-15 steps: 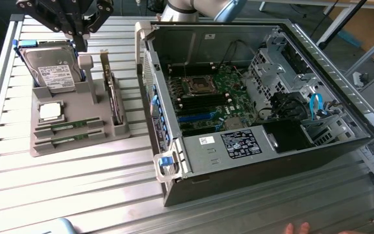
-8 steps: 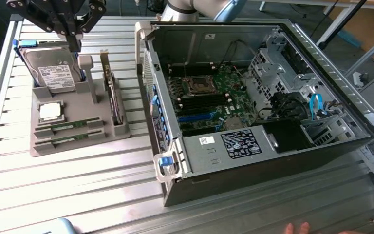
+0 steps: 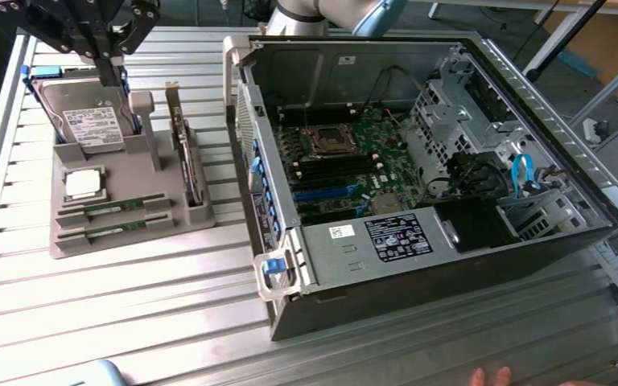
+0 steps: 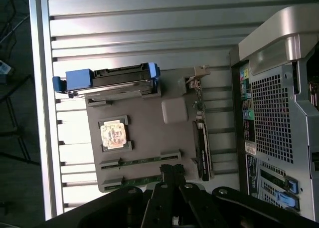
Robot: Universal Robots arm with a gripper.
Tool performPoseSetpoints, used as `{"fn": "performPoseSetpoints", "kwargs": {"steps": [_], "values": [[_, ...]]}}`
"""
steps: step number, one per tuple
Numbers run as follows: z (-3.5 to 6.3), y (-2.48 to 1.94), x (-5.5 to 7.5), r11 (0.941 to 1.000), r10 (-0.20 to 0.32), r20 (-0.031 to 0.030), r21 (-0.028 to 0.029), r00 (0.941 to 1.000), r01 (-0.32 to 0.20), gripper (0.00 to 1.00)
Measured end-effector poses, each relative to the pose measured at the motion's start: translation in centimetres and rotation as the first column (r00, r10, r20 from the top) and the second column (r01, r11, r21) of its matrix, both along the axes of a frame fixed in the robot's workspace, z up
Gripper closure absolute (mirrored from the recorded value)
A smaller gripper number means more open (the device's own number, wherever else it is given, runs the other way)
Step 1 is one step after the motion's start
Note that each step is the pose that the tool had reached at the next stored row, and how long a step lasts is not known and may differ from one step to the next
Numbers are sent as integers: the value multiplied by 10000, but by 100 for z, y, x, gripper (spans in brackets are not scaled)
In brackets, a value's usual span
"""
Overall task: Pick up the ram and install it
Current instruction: 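Reach for the ram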
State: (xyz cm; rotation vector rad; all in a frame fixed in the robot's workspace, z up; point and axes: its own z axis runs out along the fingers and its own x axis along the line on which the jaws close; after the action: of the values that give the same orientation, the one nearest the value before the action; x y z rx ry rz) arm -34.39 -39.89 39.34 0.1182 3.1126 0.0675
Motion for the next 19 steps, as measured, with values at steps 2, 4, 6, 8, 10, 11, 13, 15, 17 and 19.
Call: {"fn": "performPoseSetpoints", "kwargs": {"steps": [2,4,6,8,10,11,13,15,17,19], "values": [[0,0,-32,10000,0,1,0,10000,0,89],[0,0,-70,10000,-1,1,1,10000,1,89],[-1,0,-107,10000,0,1,1,10000,0,89],[-1,0,-145,10000,0,1,0,10000,0,89],[0,0,-181,10000,-1,0,0,10000,1,89],[0,0,-198,10000,-1,1,0,10000,1,89],[0,0,-237,10000,-2,0,0,10000,2,89],[-1,0,-272,10000,-2,2,1,10000,2,89],[-1,0,-304,10000,-3,1,1,10000,3,89],[-1,0,-332,10000,-2,1,1,10000,2,89]]}}
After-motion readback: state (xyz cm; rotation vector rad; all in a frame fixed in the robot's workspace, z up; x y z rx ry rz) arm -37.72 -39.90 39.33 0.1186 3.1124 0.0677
